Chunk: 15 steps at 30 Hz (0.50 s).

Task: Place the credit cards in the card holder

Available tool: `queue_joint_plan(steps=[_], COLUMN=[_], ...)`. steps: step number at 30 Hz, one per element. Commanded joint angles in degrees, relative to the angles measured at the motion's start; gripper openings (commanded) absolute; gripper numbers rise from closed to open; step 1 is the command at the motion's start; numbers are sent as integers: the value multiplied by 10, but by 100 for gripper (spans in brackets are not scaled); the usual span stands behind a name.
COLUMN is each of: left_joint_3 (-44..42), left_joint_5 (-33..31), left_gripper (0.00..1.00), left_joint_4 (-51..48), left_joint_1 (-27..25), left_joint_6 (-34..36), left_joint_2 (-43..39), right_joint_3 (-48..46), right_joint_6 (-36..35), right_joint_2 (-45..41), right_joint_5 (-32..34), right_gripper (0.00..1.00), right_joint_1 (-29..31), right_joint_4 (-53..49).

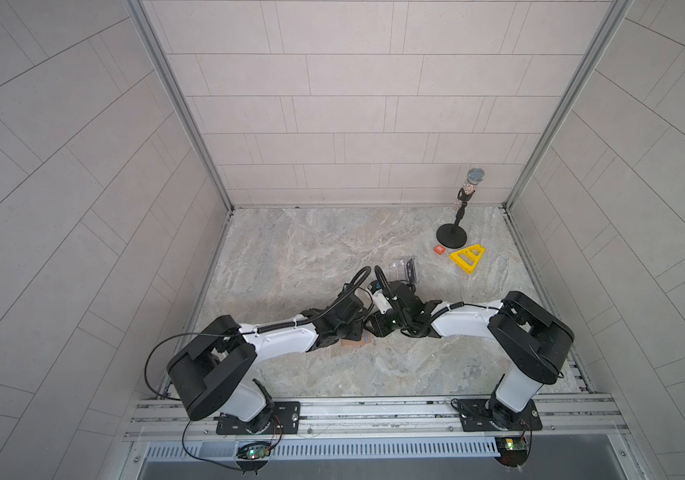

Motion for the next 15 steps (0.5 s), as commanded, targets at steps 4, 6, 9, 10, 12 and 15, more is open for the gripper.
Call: queue_joint_plan(steps=[4,6,9,10,12,15], left_joint_3=[-17,-17,-17,-18,-17,-18], left_joint_5=[-31,-33,-38,-39,-41,-39], left_gripper=[31,31,31,32,34,37], left_joint_4=[-66,-66,-68,-68,-70,-70], left_joint_1=[4,4,4,4,4,4], left_joint_6=[-5,-6,-7,-7,-6,-5], left_joint_2=[-2,-3,-9,-12,-18,-31], right_joint_3=[-37,-37,-35,-33,-29,-27], right_joint_6=[24,29,34,34,36,40], right_joint_2=[38,40,42,44,49,52], right_joint_5=[-39,-50,-56,-57,-59,-59], right_gripper=[48,48,48,48,48,48], right_joint_1=[6,6,6,6,6,6], right_joint_4=[-78,-70,-64,-64,-66,-66])
